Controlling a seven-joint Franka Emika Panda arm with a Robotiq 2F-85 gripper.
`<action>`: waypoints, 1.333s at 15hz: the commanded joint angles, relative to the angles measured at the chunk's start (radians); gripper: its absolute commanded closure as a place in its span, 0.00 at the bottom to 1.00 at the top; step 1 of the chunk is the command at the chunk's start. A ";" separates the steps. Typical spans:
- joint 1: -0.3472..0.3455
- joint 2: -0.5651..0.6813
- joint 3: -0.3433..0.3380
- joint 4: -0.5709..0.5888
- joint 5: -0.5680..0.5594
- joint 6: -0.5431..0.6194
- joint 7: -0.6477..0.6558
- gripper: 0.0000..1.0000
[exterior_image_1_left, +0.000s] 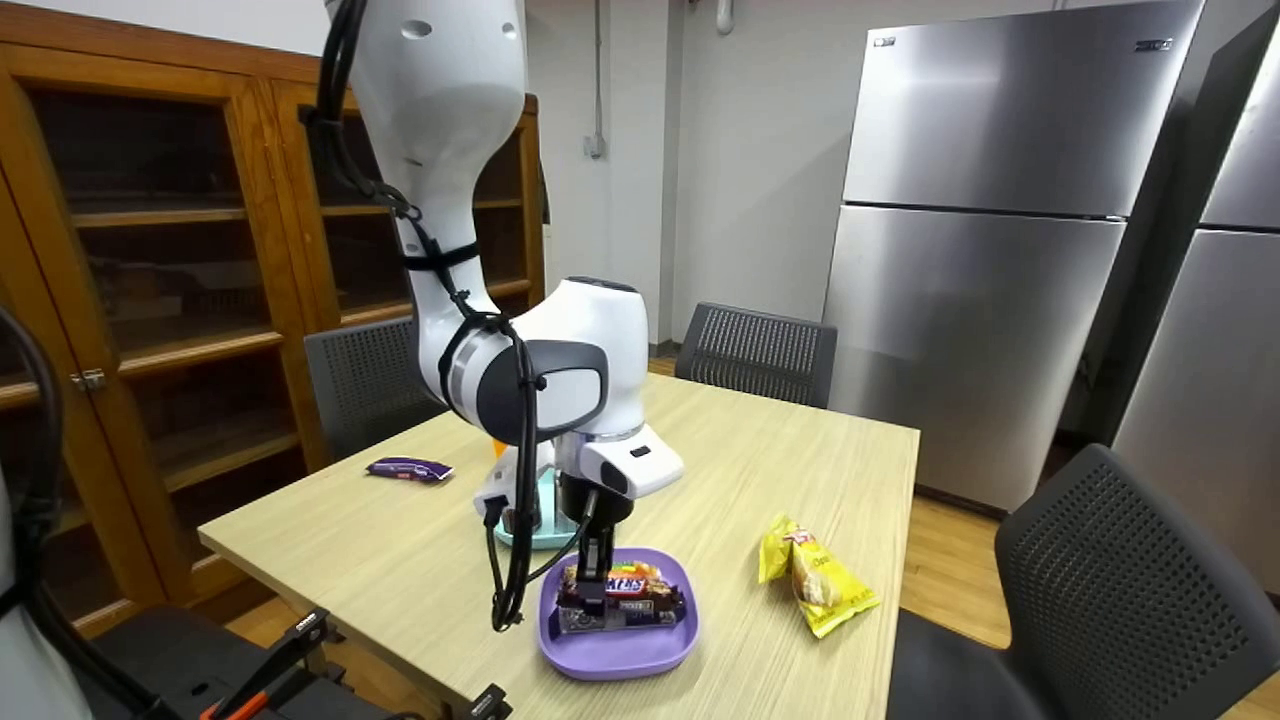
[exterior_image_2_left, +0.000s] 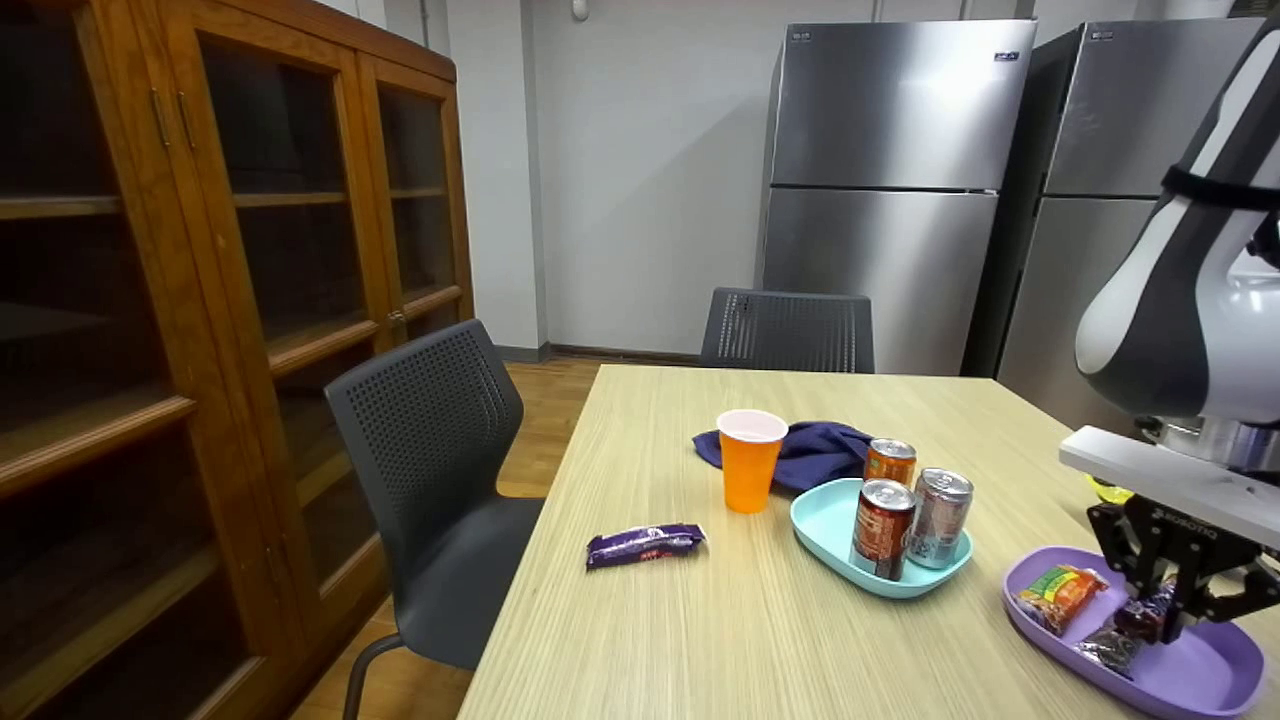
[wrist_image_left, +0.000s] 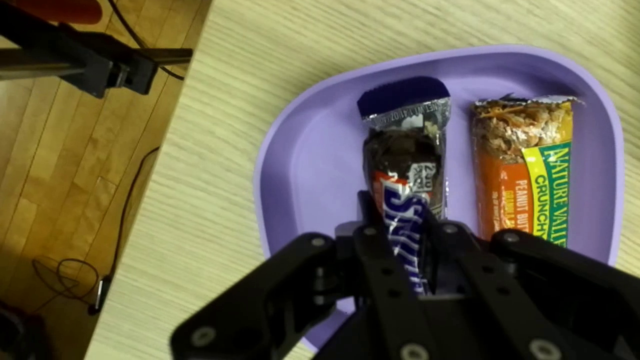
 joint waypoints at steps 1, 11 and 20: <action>-0.001 0.016 -0.014 0.017 -0.001 -0.001 -0.076 0.96; 0.092 -0.018 -0.138 -0.020 -0.030 0.002 -0.070 0.35; 0.277 -0.135 -0.349 -0.077 -0.090 0.003 -0.041 0.00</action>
